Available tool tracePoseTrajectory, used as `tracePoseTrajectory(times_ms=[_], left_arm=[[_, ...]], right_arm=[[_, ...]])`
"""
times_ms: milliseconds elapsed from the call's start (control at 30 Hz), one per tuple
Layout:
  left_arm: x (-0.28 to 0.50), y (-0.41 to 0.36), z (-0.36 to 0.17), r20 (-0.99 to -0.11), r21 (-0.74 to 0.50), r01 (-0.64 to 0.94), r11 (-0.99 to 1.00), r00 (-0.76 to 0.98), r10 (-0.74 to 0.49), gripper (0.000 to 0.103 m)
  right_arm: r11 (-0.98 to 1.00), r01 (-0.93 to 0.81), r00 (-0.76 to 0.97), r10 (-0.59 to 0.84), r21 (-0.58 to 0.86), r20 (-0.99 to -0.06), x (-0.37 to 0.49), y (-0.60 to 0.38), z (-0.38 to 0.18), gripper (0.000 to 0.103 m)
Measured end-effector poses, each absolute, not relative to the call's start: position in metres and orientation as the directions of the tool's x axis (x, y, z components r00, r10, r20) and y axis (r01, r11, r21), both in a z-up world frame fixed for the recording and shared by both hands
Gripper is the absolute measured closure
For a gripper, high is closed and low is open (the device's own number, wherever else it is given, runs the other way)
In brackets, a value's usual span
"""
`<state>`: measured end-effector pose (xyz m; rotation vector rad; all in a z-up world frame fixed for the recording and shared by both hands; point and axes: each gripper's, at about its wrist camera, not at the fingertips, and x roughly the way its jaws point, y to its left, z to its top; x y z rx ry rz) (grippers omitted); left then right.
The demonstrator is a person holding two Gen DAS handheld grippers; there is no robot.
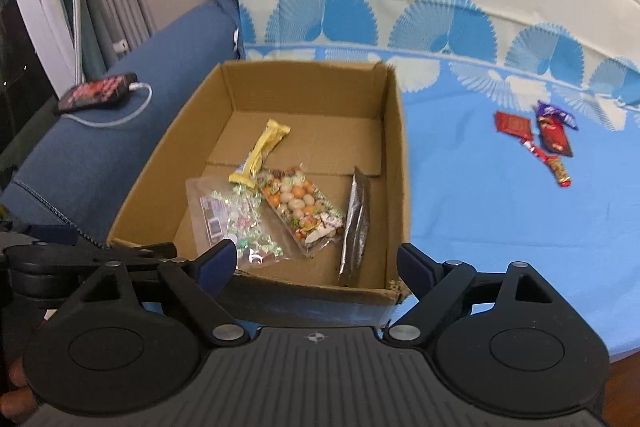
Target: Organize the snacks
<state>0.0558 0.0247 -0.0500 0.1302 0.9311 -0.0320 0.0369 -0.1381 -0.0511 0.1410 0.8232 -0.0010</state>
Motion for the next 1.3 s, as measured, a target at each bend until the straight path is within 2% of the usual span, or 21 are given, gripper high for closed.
tracePoseTrajectory(times_ms=[533,1300], left_arm=[[0.001,0.023,-0.01,-0.714,0.09,0.072,0.993,0.7,0.014,0.0],[-0.014,0.028,0.002,-0.686,0.087,0.078,0.993,0.727,0.003,0.0]], right_arm=[[0.992,0.05,0.768,0.038,0.118,-0.639,-0.025,-0.137,-0.017,0.013],[0.993,0.041,0.788,0.033,0.107,-0.615,-0.04,-0.133,-0.007,0.013]])
